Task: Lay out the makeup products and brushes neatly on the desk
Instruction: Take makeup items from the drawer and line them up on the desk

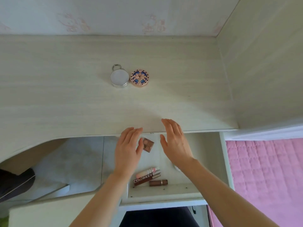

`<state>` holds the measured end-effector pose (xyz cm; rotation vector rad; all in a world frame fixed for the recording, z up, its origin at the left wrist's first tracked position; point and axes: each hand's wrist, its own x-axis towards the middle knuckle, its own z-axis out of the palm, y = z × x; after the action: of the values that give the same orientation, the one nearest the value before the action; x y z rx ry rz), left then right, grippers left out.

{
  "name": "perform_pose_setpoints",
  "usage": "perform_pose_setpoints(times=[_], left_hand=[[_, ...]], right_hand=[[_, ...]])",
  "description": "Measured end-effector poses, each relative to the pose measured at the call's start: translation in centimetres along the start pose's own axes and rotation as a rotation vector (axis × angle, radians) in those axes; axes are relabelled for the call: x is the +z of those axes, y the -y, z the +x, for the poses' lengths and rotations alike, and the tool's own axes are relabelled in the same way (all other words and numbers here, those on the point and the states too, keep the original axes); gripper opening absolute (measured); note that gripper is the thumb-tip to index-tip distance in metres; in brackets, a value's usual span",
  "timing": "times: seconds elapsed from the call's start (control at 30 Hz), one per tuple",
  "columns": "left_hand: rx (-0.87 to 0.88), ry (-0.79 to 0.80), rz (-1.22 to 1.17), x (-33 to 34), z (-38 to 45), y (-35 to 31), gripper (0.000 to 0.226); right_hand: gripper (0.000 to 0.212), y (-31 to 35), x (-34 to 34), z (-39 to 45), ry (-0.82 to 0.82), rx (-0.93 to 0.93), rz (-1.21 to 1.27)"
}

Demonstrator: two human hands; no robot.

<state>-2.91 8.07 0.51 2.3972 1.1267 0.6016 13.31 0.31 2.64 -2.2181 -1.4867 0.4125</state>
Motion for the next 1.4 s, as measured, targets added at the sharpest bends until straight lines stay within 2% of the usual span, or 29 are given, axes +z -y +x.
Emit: perform_pose_setpoints(times=[0.17,0.27,0.43,0.53,0.63,0.7,0.93,1.1,1.27,1.4], left_hand=[[-0.014,0.153,-0.006,1.6,-4.8,-1.5,0.027],[-0.055,0.236,-0.001,3.5,-5.9,-1.3,0.025],[-0.249,0.336,0.004,7.3,-5.9,-0.4,0.024],[-0.383,0.360,0.024,10.0,-5.0,0.4,0.032],[-0.540,0.361,0.045,12.3,-3.8,1.3,0.038],[-0.577,0.375,0.089,13.6,-3.2,1.8,0.041],[-0.563,0.426,0.239,15.8,-2.0,3.3,0.045],[-0.547,0.384,0.197,15.9,-1.9,2.8,0.049],[-0.237,0.405,0.252,15.9,-2.5,2.3,0.047],[-0.162,0.406,0.270,15.8,-2.9,2.1,0.049]], right_hand=[[0.046,-1.8,-0.1,-5.7,0.065,0.010,0.061],[0.042,-4.5,0.8,-8.4,0.134,0.094,0.056],[0.040,-8.8,3.7,-10.7,0.292,0.259,0.007],[0.042,-10.8,5.5,-10.8,0.387,0.385,-0.013],[0.045,-12.1,6.9,-10.6,0.441,0.465,-0.016],[0.046,-12.7,7.7,-10.4,0.453,0.489,-0.006],[0.058,-14.1,8.9,-9.9,0.499,0.660,0.087],[0.054,-13.7,9.5,-9.9,0.486,0.679,0.085],[0.052,-12.6,9.9,-9.9,0.476,0.640,0.085],[0.051,-11.4,10.3,-10.0,0.478,0.485,0.004]])
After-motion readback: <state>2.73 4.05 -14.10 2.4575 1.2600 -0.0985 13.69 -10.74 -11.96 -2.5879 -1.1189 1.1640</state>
